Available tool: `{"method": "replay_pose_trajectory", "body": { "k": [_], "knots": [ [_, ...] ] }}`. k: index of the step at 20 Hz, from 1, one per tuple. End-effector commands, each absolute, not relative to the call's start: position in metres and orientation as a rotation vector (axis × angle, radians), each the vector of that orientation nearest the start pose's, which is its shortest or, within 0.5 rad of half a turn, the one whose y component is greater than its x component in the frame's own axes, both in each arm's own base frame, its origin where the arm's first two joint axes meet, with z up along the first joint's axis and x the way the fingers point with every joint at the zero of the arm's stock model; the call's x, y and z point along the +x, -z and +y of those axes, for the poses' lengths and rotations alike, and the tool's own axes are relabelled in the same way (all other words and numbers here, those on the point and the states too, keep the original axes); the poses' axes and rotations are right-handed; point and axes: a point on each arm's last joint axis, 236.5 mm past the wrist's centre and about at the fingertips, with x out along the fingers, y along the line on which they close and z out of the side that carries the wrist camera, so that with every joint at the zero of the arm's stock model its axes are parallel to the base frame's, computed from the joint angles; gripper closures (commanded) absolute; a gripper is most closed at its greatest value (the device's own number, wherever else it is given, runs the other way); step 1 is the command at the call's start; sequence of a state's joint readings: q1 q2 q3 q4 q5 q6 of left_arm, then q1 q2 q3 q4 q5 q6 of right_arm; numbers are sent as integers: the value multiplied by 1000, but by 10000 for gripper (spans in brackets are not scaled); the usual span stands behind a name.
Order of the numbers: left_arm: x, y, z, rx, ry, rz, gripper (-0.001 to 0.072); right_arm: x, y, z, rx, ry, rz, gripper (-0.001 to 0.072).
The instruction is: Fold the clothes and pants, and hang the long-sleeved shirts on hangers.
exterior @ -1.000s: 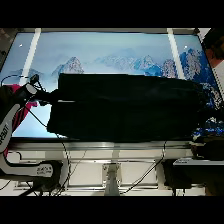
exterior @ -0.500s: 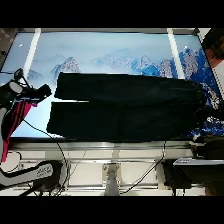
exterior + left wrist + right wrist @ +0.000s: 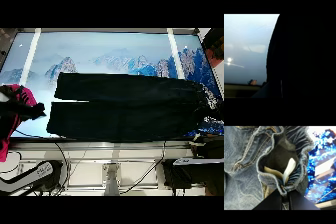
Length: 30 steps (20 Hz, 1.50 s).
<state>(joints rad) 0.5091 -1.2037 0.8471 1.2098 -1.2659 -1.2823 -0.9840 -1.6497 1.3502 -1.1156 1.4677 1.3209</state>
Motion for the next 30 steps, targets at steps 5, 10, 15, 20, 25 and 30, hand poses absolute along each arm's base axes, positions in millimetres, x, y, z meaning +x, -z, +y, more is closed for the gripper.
{"method": "replay_pose_trajectory", "body": {
  "k": [5, 10, 15, 20, 25, 30],
  "knots": [
    [208, 61, 51, -632, 202, 1458, 208, 289, 55, -237, 1010, 212, 1336, 664],
    [216, 73, 56, -540, 230, 1426, 208, 292, 53, -235, 1012, 193, 1324, 664],
    [219, 82, 59, -535, 232, 1428, 230, 299, 51, -225, 1001, 162, 1337, 664],
    [220, 89, 45, -533, 283, 1465, 244, 311, 51, -206, 960, 113, 1371, 664],
    [221, 100, 23, -503, 367, 1524, 523, 310, 52, -205, 944, 115, 1384, 664],
    [234, 89, 1, -604, 421, 1476, 696, 293, 52, -223, 990, 159, 1368, 664]
  ]
}}
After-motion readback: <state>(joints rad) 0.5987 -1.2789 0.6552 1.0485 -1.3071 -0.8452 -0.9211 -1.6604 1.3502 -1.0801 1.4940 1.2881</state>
